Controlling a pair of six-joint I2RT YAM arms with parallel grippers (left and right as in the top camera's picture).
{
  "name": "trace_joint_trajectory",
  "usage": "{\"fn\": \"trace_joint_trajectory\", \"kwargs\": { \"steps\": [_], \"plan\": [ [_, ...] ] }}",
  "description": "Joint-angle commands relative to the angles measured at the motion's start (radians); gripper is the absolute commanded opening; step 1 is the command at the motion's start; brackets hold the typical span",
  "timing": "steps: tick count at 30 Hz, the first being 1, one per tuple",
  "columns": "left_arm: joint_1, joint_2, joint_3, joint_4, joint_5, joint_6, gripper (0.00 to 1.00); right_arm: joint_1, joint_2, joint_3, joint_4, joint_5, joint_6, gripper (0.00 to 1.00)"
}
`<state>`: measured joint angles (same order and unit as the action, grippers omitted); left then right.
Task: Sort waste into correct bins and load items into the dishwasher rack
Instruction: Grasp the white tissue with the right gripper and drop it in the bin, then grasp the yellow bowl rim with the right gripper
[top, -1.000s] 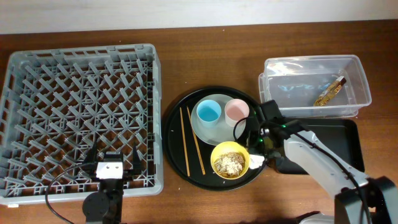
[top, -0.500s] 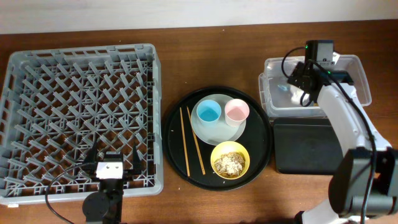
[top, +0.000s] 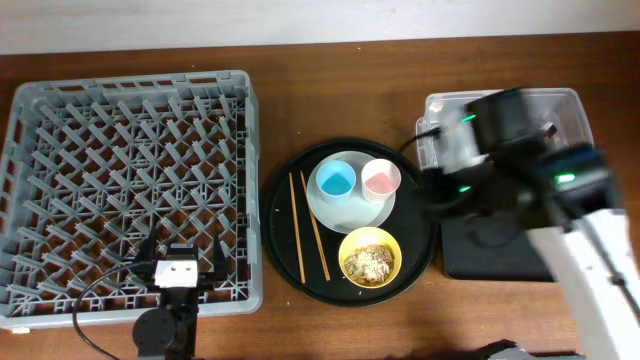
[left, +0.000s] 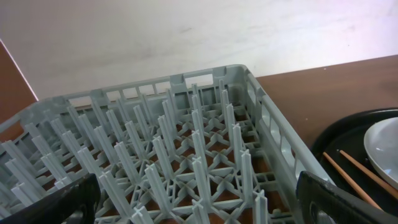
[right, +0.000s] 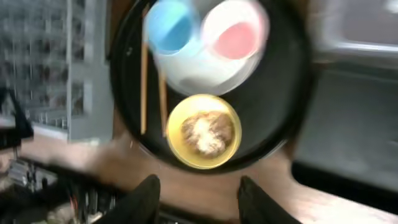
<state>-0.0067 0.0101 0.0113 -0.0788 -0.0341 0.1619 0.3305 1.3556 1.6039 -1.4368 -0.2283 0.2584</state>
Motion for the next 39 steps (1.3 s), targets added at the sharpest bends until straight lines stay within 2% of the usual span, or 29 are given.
{"fn": "trace_joint_trajectory", "kwargs": {
  "steps": [1,3,5,7,11,21,23,25,27,32,36,39],
  "plan": [
    [-0.002,-0.005,-0.002,-0.003,-0.007,0.012,1.0,0.232,0.006,-0.148,0.086,0.118,0.131,0.42],
    [-0.002,-0.005,-0.002,-0.003,-0.007,0.012,0.99,0.404,0.033,-0.337,0.298,0.14,0.195,0.45],
    [-0.002,-0.005,-0.002,-0.003,-0.006,0.012,0.99,0.493,0.06,-0.449,0.444,0.145,0.196,0.53],
    [-0.002,-0.005,-0.002,-0.003,-0.007,0.012,0.99,0.583,0.123,-0.541,0.571,0.232,0.196,0.55],
    [-0.002,-0.005,-0.002,-0.003,-0.006,0.012,0.99,0.625,0.218,-0.547,0.582,0.386,0.195,0.55],
    [-0.002,-0.005,-0.002,-0.003,-0.007,0.012,1.0,0.625,0.34,-0.547,0.605,0.42,0.196,0.55],
    [-0.002,-0.005,-0.002,-0.003,-0.007,0.012,0.99,0.625,0.34,-0.547,0.605,0.42,0.196,0.46],
    [-0.002,-0.005,-0.002,-0.003,-0.006,0.012,0.99,0.625,0.34,-0.547,0.604,0.42,0.196,0.41],
    [-0.002,-0.005,-0.002,-0.003,-0.006,0.012,0.99,0.625,0.34,-0.547,0.598,0.42,0.196,0.29],
    [-0.002,-0.005,-0.002,-0.003,-0.006,0.012,0.99,0.625,0.34,-0.547,0.55,0.42,0.196,0.28],
    [-0.002,-0.005,-0.002,-0.003,-0.007,0.012,0.99,0.625,0.34,-0.547,0.532,0.38,0.196,0.23],
    [-0.002,-0.005,-0.002,-0.003,-0.007,0.012,0.99,0.624,0.34,-0.547,0.529,0.438,0.18,0.22]
  ]
}}
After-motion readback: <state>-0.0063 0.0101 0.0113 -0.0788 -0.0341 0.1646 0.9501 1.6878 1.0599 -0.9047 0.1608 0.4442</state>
